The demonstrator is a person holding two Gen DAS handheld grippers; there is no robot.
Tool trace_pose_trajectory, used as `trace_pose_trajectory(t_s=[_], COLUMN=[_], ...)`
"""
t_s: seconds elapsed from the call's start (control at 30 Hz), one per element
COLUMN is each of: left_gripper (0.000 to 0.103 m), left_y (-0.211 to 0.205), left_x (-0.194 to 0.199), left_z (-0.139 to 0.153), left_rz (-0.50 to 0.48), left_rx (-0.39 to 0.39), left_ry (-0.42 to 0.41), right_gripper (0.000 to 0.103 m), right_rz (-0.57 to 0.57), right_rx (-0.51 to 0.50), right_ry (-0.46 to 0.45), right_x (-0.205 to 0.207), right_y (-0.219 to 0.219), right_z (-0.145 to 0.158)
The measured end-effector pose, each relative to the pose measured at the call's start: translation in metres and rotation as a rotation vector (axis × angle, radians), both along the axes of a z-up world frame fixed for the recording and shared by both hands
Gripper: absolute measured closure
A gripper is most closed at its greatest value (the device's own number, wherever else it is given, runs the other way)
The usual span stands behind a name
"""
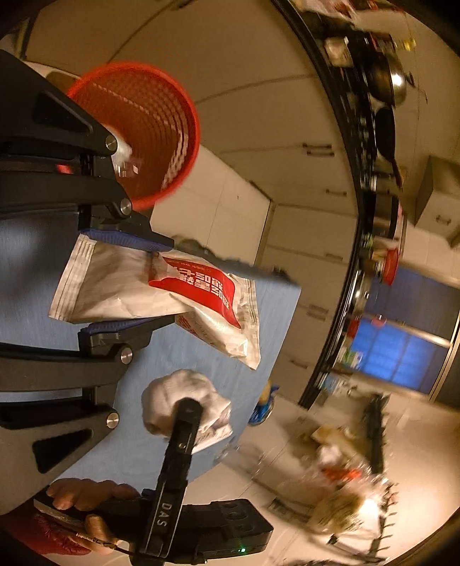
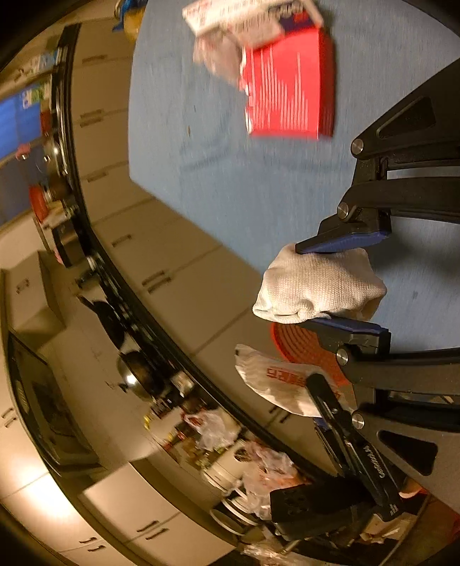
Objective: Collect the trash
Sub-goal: 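Carry the packet and cloth to the red wastebasket and open both tools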
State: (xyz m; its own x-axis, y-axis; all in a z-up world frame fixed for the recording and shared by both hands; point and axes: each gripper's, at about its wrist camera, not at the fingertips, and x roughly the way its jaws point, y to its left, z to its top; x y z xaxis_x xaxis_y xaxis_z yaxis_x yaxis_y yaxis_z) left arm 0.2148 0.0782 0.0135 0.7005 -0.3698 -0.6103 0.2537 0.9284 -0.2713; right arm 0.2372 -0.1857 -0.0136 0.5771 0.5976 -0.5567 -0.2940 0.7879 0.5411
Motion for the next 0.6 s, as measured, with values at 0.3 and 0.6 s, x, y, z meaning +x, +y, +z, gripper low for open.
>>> trace_pose_trajectory(t_s=[0.3,0.6], left_gripper=[0.07,0.07], left_y=[0.078,0.118], left_x=[0.005,0.015], left_z=[-0.02,-0.053], left_rz=[0.14,0.229], left_rx=[-0.03,-0.019], left_ry=[0.04,0.112], right_gripper=[0.067,0.067], right_rz=[0.109,0.194], right_rx=[-0.014,-0.027], right_ry=[0.035,0.102], right_x=[0.021,0.054], right_y=[0.076,0.143], right_z=[0.001,-0.019])
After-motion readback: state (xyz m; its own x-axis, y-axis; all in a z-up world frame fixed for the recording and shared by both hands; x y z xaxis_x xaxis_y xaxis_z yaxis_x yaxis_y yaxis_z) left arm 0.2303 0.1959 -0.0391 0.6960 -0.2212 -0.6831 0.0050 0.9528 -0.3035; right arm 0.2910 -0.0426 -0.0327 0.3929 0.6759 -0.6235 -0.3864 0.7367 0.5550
